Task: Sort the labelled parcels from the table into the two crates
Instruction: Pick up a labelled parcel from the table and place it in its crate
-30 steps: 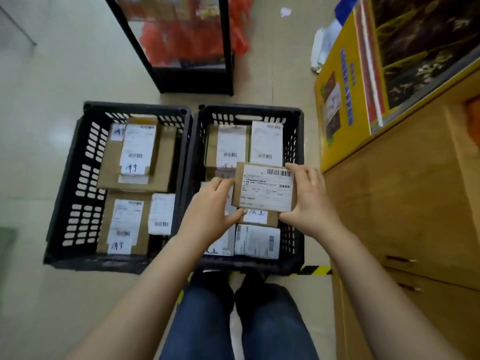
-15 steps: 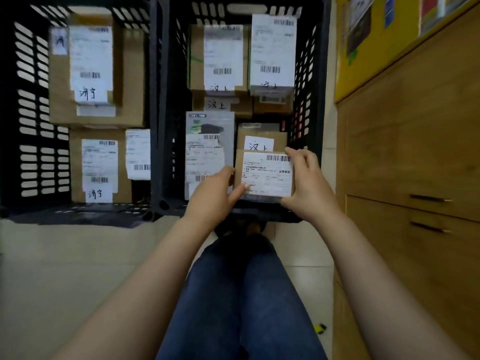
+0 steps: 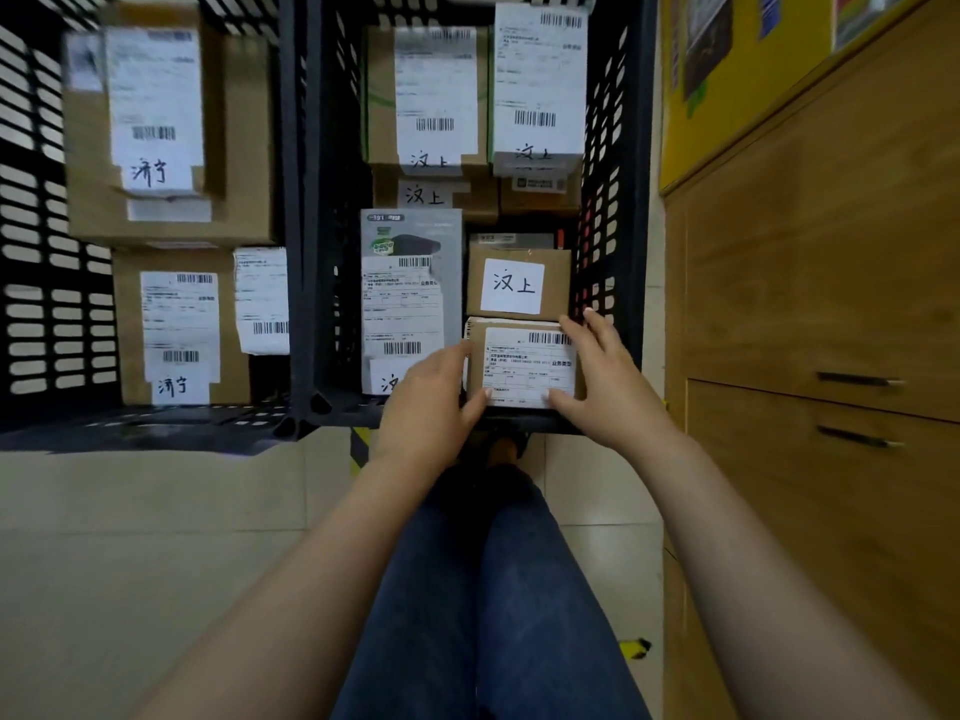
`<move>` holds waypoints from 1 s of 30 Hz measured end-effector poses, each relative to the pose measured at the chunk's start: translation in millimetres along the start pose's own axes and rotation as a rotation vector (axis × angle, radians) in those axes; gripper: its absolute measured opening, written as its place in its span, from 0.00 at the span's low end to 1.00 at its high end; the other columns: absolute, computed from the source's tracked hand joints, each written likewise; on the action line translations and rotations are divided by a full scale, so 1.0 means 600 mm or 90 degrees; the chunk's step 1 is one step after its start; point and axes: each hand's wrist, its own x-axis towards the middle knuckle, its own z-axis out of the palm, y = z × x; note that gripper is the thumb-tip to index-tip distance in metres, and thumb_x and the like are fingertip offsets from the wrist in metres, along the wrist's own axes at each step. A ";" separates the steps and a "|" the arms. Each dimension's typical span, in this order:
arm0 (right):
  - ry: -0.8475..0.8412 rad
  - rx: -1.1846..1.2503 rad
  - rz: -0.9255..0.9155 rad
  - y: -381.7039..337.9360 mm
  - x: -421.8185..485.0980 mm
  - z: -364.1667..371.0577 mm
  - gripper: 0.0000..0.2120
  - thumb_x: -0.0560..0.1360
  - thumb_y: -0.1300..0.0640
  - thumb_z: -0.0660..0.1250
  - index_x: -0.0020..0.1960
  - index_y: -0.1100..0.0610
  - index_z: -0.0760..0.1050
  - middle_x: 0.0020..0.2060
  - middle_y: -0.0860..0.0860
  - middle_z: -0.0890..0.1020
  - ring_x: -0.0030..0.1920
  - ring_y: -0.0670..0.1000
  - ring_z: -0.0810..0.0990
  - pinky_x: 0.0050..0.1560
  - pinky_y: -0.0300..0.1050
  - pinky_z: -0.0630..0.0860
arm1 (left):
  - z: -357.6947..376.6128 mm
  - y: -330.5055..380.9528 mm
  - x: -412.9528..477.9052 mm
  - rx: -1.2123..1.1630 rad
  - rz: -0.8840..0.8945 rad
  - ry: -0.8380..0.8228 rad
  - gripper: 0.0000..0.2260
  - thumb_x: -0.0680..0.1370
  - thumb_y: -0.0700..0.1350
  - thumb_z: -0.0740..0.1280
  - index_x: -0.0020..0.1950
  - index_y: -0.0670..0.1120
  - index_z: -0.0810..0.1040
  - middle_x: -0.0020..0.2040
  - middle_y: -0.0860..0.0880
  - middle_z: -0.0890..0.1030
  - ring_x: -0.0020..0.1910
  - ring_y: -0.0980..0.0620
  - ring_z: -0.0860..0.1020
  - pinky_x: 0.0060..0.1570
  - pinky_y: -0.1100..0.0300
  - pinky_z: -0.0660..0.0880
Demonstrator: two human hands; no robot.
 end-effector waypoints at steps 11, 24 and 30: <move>0.028 -0.129 -0.061 -0.006 -0.018 0.028 0.31 0.79 0.56 0.65 0.78 0.49 0.57 0.79 0.49 0.50 0.79 0.52 0.44 0.75 0.52 0.55 | 0.039 -0.009 0.018 0.160 0.188 0.008 0.25 0.81 0.48 0.61 0.77 0.48 0.61 0.79 0.46 0.56 0.75 0.44 0.59 0.71 0.48 0.61; 0.083 -0.163 -0.154 -0.191 -0.054 -0.149 0.27 0.76 0.55 0.69 0.73 0.53 0.66 0.69 0.51 0.70 0.67 0.54 0.69 0.65 0.47 0.66 | -0.169 0.057 -0.025 0.107 0.147 0.220 0.16 0.74 0.43 0.71 0.60 0.42 0.77 0.55 0.44 0.79 0.54 0.42 0.77 0.51 0.49 0.73; 0.166 -0.219 -0.318 -0.341 -0.090 -0.280 0.26 0.75 0.56 0.69 0.72 0.53 0.68 0.66 0.49 0.72 0.65 0.52 0.71 0.65 0.48 0.69 | -0.352 0.108 -0.077 0.086 0.114 0.390 0.17 0.74 0.44 0.71 0.61 0.43 0.77 0.56 0.45 0.79 0.54 0.44 0.76 0.53 0.50 0.73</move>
